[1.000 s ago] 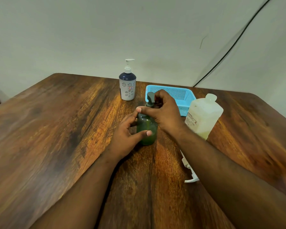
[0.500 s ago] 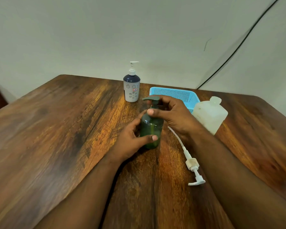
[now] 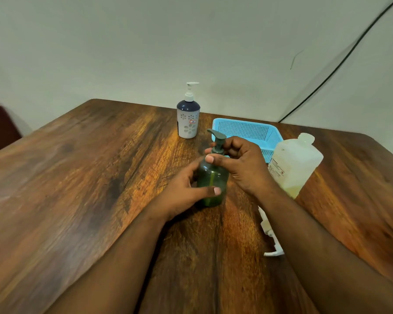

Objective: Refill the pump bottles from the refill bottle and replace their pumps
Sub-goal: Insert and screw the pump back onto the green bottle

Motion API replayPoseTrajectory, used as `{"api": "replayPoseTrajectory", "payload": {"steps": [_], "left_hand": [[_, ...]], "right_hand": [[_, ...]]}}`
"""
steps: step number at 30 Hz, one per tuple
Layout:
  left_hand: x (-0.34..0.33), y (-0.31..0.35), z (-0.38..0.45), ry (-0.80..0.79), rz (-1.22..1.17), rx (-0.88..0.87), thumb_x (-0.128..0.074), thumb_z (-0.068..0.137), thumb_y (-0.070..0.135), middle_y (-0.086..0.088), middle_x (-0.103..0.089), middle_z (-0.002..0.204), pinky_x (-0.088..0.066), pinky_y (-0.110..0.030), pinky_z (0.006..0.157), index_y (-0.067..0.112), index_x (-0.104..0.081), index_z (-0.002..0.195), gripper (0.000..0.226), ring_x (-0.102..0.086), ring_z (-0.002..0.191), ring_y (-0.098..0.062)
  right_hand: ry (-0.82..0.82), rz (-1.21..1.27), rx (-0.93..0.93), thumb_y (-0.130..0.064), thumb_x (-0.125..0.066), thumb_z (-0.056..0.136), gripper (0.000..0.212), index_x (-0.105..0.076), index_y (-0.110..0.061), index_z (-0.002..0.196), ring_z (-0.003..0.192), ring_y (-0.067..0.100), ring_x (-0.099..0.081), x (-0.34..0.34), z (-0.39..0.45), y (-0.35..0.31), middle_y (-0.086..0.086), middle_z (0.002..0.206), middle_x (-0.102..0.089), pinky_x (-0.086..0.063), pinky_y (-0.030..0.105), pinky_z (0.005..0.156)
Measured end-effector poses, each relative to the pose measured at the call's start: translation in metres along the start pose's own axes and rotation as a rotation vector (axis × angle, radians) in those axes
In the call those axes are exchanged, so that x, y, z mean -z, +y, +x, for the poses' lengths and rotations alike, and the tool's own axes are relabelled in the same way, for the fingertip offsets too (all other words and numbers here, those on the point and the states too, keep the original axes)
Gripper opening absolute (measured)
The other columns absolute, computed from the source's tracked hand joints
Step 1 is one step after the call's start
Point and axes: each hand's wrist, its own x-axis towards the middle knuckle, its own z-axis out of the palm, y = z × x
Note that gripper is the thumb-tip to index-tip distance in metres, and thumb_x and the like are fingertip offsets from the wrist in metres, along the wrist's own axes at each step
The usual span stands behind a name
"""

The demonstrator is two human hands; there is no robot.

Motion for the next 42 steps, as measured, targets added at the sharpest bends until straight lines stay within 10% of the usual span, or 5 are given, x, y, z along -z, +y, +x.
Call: {"api": "replayPoseTrajectory", "payload": {"steps": [5,10,22,26,42], "left_hand": [[-0.017,-0.001,-0.001,0.278,0.324,-0.083,-0.089,0.065,0.039,0.017,-0.058,0.119,-0.054,-0.028,0.087,0.044,-0.047,0.123,0.072,-0.058,0.111,-0.006],[-0.008,0.003,-0.001,0.003,-0.143,0.085,-0.081,0.075,0.018,0.004,-0.062,0.133,-0.054,-0.041,0.096,0.046,-0.048,0.136,0.075,-0.062,0.12,-0.019],[-0.031,-0.001,0.002,0.39,0.241,-0.066,-0.085,0.075,0.024,0.041,-0.048,0.093,-0.04,0.001,0.065,0.052,-0.042,0.126,0.072,-0.045,0.085,0.035],[-0.044,-0.003,0.001,0.523,0.397,-0.133,-0.082,0.078,0.029,0.025,-0.056,0.109,-0.048,-0.011,0.081,0.029,-0.048,0.138,0.069,-0.054,0.093,0.013],[0.004,-0.009,0.011,-0.045,-0.162,0.104,-0.084,0.071,0.008,-0.004,-0.067,0.129,-0.053,-0.036,0.097,0.019,-0.054,0.137,0.073,-0.062,0.122,-0.023]], "right_hand": [[0.047,-0.149,0.009,-0.022,-0.083,0.07,0.028,-0.067,-0.02,0.092,0.089,0.002,-0.07,-0.001,0.002,-0.003,-0.006,0.09,-0.075,-0.056,0.022,0.077],[0.004,-0.187,0.017,-0.021,-0.083,0.071,0.03,-0.065,-0.018,0.095,0.087,-0.001,-0.069,0.0,0.002,-0.007,-0.007,0.09,-0.074,-0.056,0.015,0.073],[0.317,-0.385,0.11,-0.035,-0.075,0.08,0.027,-0.061,-0.021,0.099,0.084,0.0,-0.067,-0.025,-0.01,0.009,-0.007,0.09,-0.071,-0.053,0.011,0.067],[0.321,-0.439,0.131,-0.038,-0.073,0.081,0.029,-0.062,-0.018,0.099,0.082,0.004,-0.067,-0.028,-0.008,0.006,-0.005,0.089,-0.071,-0.054,0.016,0.068],[-0.468,0.276,-0.152,-0.005,-0.063,0.086,0.042,-0.062,-0.019,0.125,0.123,0.014,-0.057,0.032,0.022,0.011,0.0,0.129,-0.065,-0.05,0.025,0.094]]}}
